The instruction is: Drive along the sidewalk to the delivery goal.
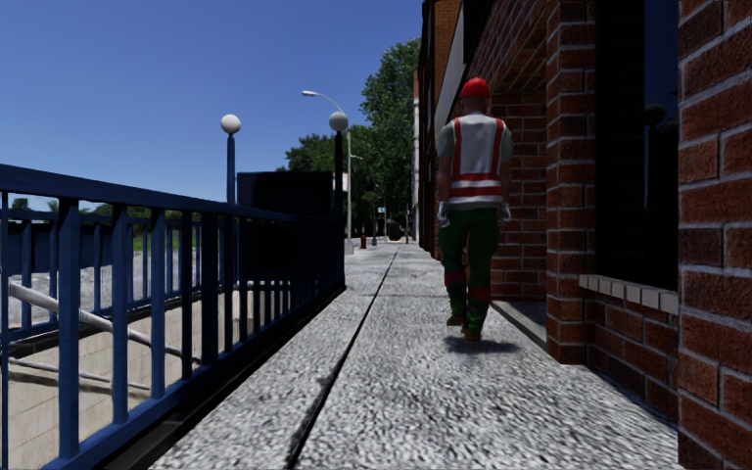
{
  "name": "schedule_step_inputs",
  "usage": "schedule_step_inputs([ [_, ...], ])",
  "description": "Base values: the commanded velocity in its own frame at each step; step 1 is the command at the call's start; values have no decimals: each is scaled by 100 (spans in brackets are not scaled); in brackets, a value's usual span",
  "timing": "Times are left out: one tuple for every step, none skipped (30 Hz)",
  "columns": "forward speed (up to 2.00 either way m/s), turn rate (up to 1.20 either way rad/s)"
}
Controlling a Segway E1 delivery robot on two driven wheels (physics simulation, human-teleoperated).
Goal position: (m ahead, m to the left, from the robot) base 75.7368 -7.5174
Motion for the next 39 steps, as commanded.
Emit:
schedule_step_inputs([
  [129, -16],
  [129, -16],
  [129, -12],
  [129, -9],
  [129, 0],
  [129, 0],
  [129, 0],
  [130, 0],
  [132, 0],
  [134, 0],
  [134, 0],
  [137, 0],
  [161, 0],
  [200, 0],
  [200, 0],
  [200, 0],
  [200, 0],
  [200, 0],
  [200, -6],
  [200, -14],
  [197, -19],
  [197, -19],
  [193, -20],
  [190, -20],
  [185, -20],
  [185, -20],
  [182, -20],
  [180, -21],
  [180, -23],
  [179, -26],
  [179, -26],
  [179, -28],
  [179, -28],
  [178, -29],
  [178, -29],
  [178, -29],
  [178, -29],
  [176, -29],
  [172, -29],
])
